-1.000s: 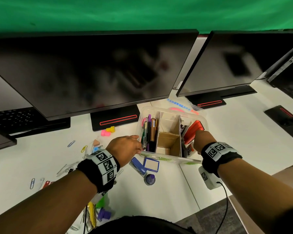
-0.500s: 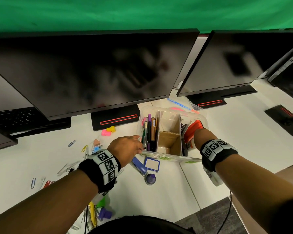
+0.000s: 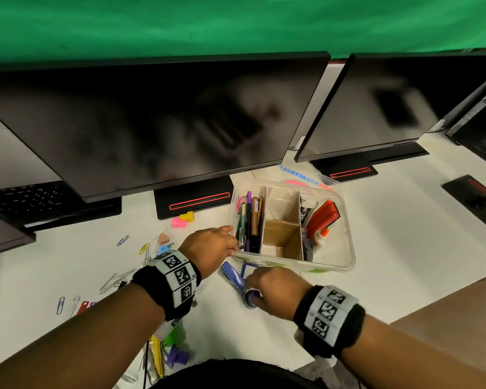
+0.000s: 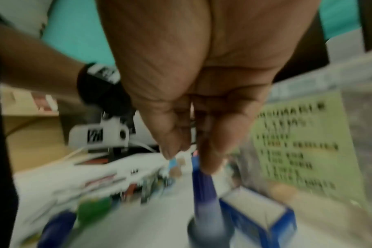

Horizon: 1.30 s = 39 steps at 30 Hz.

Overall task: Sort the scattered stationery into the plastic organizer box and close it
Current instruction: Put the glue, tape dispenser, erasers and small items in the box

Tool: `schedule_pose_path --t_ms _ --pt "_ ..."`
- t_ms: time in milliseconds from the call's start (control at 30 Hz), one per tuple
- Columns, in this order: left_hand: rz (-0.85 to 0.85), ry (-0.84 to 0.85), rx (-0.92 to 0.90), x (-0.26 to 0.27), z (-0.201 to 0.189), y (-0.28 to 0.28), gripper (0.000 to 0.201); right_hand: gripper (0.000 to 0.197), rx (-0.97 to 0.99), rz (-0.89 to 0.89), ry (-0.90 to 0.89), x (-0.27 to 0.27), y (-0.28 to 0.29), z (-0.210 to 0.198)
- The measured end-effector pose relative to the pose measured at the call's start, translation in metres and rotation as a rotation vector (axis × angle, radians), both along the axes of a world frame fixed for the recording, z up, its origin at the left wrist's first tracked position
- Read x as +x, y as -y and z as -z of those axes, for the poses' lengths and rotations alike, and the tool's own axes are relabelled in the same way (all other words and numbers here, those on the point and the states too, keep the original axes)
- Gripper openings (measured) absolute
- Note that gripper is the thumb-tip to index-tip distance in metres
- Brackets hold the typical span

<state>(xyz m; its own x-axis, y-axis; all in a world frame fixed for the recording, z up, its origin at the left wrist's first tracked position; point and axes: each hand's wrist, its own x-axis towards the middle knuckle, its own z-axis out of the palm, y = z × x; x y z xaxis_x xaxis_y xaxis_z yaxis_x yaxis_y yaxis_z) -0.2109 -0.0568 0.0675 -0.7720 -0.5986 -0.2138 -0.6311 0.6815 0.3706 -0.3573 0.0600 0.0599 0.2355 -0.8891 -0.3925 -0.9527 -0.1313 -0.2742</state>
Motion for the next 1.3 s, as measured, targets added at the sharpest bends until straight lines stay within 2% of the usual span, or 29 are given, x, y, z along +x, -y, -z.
schedule_pose_path --t_ms 67,133,233,300,433,533,600,667,733,867,1067,1167,1233,1300 --pt "0.000 0.001 -0.006 0.001 0.000 0.002 0.029 0.026 0.124 0.010 -0.057 0.005 0.000 0.025" --pt "0.006 0.005 -0.010 0.003 0.001 0.004 0.029 0.025 0.159 0.020 -0.065 0.007 0.001 0.038" --pt "0.013 0.004 -0.008 0.006 0.005 0.008 0.028 0.024 0.134 0.066 -0.035 0.009 0.002 0.032" --pt "-0.001 -0.009 -0.004 0.010 0.006 0.012 0.027 0.023 0.070 0.087 0.013 0.013 0.003 0.012" --pt "-0.036 -0.040 -0.022 0.018 0.006 0.021 0.024 0.016 -0.174 0.110 0.199 0.013 0.000 -0.054" --pt "-0.037 -0.045 -0.011 0.023 0.007 0.027 0.023 0.012 -0.349 0.302 0.288 -0.012 0.005 -0.101" --pt "-0.053 -0.042 -0.013 0.024 0.006 0.027 0.023 0.009 -0.427 0.458 0.245 -0.039 0.010 -0.116" --pt "-0.057 -0.038 -0.017 0.024 0.005 0.026 0.023 0.009 -0.376 0.543 0.061 -0.063 0.015 -0.111" --pt "-0.045 -0.037 -0.012 0.023 0.002 0.024 0.024 0.013 -0.215 0.577 -0.079 -0.077 0.016 -0.092" --pt "-0.044 -0.053 0.003 0.022 0.000 0.023 0.025 0.018 0.055 0.573 -0.186 -0.083 0.014 -0.048" --pt "-0.054 -0.066 0.008 0.019 -0.001 0.026 0.024 0.023 0.174 0.605 -0.319 -0.082 0.019 -0.027" --pt "-0.052 -0.066 0.007 0.018 -0.001 0.025 0.025 0.022 0.118 0.620 -0.314 -0.076 0.021 -0.035" --pt "-0.053 -0.071 0.019 0.017 -0.001 0.025 0.025 0.018 -0.011 0.595 -0.312 -0.063 0.022 -0.044" --pt "-0.056 -0.076 0.035 0.017 0.000 0.026 0.025 0.014 -0.128 0.518 -0.229 -0.044 0.025 -0.049"
